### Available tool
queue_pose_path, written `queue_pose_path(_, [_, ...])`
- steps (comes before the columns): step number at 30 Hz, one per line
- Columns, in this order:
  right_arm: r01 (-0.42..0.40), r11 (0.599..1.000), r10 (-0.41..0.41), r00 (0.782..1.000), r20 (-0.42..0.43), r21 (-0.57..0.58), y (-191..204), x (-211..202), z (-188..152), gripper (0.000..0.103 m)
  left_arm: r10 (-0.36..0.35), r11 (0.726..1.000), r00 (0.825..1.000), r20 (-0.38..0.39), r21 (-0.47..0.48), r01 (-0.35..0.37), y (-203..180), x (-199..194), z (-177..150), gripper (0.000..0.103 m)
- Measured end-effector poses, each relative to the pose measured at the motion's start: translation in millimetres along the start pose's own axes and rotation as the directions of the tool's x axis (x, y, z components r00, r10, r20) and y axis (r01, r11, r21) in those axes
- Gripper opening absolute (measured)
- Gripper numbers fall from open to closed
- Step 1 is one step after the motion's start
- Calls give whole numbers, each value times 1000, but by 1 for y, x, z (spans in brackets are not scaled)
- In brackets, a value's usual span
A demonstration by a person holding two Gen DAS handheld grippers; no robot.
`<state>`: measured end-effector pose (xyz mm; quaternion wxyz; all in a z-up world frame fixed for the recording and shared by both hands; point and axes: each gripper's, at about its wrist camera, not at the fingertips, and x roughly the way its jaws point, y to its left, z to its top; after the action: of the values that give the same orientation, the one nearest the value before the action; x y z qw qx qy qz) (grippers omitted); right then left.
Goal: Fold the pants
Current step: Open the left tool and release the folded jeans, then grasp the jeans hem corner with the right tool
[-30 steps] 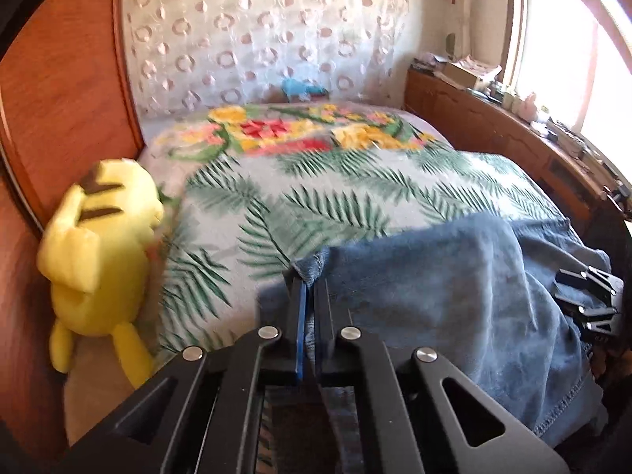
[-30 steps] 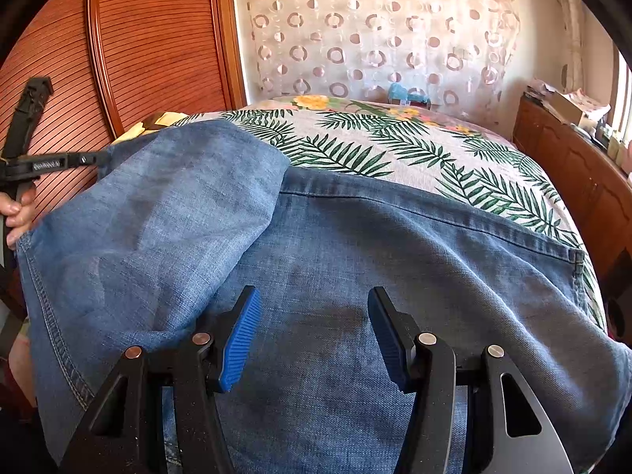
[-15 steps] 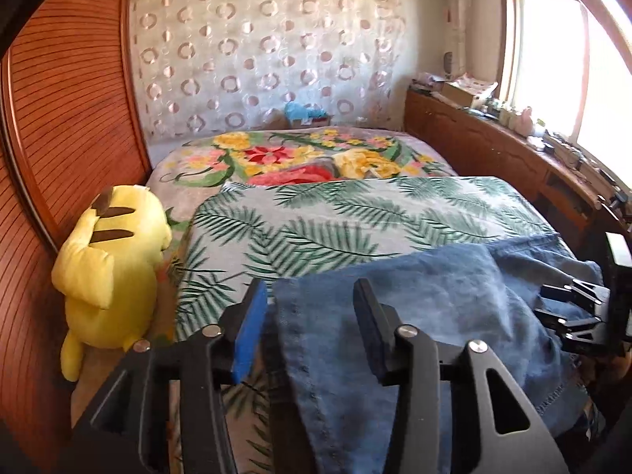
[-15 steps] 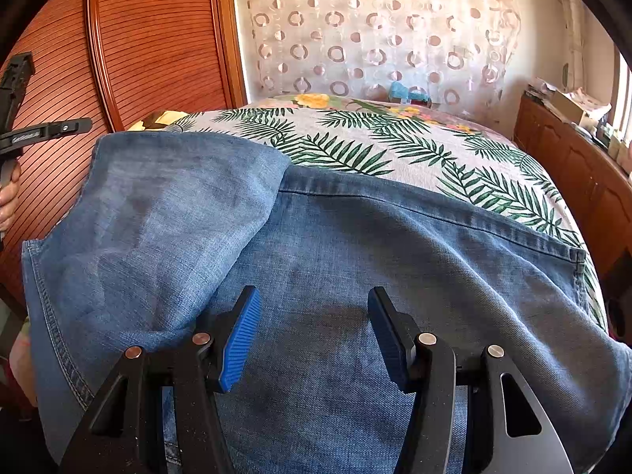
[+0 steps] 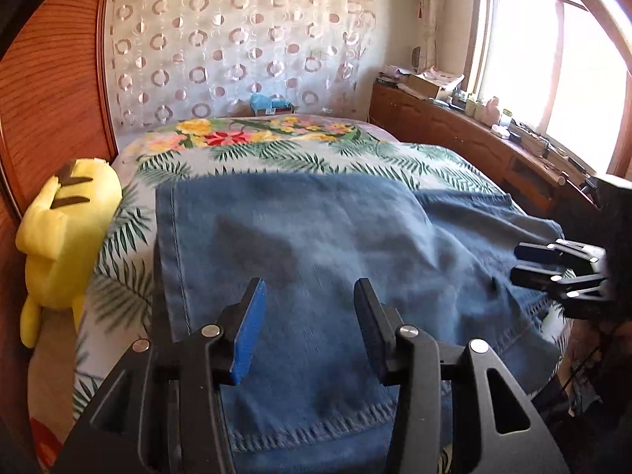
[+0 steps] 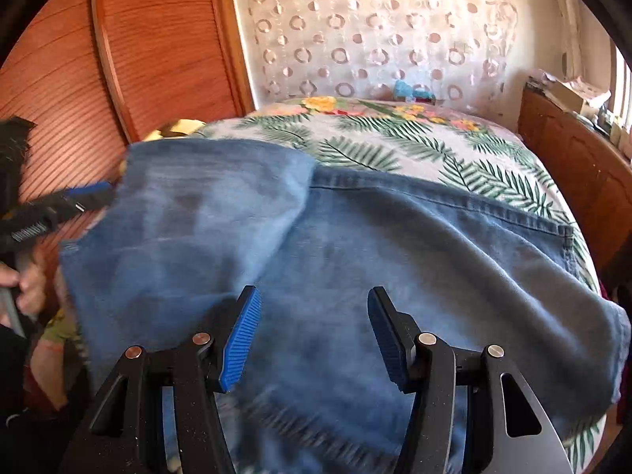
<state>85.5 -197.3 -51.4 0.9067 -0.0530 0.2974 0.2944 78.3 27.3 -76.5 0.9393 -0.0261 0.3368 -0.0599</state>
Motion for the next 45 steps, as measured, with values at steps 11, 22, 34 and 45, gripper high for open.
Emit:
queue_pose_path(11, [-95,995,90,991,-96,-44,28,1,-15,28,31,999,999,-39,-14,-32,-5,11,-28,47])
queue_pose_path(22, [-117,992,111,986,-122,-40,28,-6,-29,3,49,999,999,-8,12,-49,-10,15,-37,60])
queue_pose_path(34, [21,999,-21,1000,11,35,-21,-48,-37,8,86,995,996,8,40,-87,-19,20,-42,80])
queue_pose_path(45, [267,949,-275,961,29,165,-102,-94,-76,39,92,995,996,6,41,-92,-20,19,-42,80])
